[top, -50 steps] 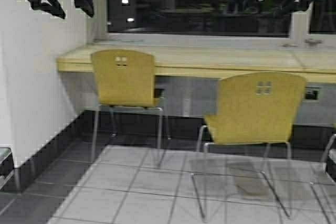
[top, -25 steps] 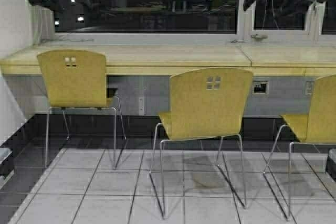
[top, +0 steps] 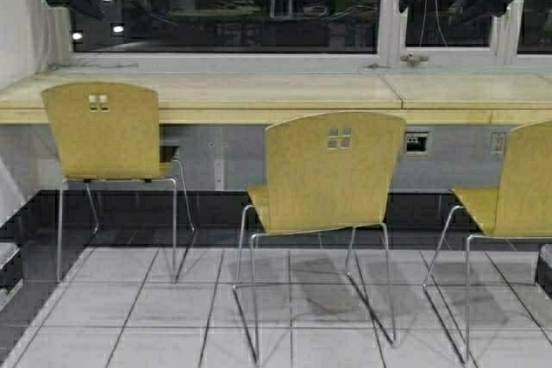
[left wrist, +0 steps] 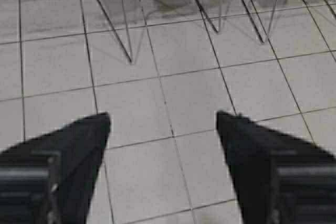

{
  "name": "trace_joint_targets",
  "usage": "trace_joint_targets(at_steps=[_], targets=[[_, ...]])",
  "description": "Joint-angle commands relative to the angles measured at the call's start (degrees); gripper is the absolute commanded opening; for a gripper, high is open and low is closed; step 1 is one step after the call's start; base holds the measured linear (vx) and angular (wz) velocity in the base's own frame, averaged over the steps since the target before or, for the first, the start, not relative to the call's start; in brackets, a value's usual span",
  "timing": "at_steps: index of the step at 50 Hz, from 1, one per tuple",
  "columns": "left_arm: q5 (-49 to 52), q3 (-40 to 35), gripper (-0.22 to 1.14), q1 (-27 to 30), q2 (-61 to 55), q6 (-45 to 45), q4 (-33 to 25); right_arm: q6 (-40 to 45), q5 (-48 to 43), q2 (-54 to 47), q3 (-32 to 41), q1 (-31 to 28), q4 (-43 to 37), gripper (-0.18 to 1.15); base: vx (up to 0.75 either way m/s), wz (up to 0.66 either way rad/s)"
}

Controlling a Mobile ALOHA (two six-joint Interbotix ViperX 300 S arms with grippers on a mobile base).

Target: Push the chairs under the table

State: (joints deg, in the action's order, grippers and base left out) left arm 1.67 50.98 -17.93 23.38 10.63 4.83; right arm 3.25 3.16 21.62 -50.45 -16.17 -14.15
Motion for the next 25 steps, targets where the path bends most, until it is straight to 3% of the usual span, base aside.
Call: trace_joint_targets(at_steps=[1, 25], targets=[[-0.26, -1.41, 0.94, 0.00, 0.62, -0.18, 0.00, 0.53, 0.18, 1.41, 1.14, 0.09, -0.35, 0.98, 0.20, -0.04], [-0.26, -1.14, 0.94, 0.44, 1.49, 0.70, 0.00, 1.23, 0.09, 0.62, 0.79, 0.09, -0.18, 0.98, 0.28, -0.01]])
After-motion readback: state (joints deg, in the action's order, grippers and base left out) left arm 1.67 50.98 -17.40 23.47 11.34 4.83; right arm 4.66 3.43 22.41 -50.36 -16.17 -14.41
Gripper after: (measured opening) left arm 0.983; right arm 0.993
